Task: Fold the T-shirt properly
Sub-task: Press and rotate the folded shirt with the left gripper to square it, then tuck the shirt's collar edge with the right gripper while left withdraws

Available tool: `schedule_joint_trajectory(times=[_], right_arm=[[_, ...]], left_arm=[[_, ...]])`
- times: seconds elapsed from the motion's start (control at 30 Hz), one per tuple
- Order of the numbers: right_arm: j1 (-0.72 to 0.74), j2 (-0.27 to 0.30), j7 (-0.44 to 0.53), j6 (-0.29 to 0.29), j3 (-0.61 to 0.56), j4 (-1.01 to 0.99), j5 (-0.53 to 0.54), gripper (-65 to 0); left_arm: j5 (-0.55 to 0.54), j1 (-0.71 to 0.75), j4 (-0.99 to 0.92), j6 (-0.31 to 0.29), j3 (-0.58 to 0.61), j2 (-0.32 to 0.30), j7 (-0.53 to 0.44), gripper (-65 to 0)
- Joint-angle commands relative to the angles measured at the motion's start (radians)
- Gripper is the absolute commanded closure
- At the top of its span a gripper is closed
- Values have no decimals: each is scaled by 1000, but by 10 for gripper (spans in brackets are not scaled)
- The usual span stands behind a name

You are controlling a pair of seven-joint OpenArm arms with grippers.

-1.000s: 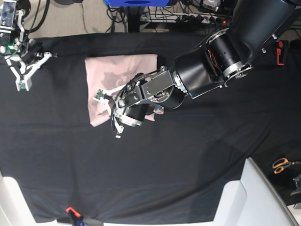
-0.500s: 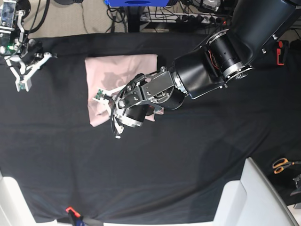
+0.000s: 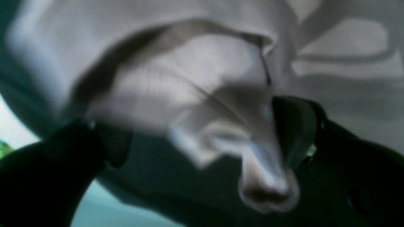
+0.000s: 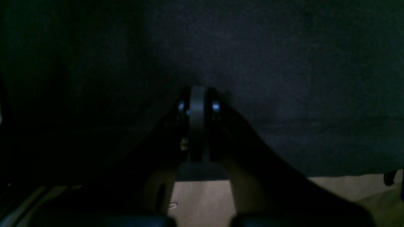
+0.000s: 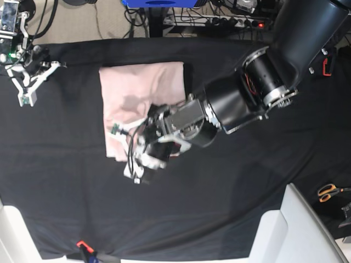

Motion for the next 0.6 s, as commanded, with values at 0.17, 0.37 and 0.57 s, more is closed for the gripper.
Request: schedule_joint_trajectory(times=[0.17, 0.37, 0.57], right_arm=[[5, 15, 11, -1, 3, 13, 5, -21], [7, 15, 12, 6, -5, 54, 5, -21], [71, 22, 14, 133, -81, 102, 2, -23]], left_arm=[[9, -107, 77, 7, -149, 20, 58, -650], [9, -16, 267, 7, -324, -19, 174, -650], [10, 225, 396, 7, -615, -134, 200, -211]])
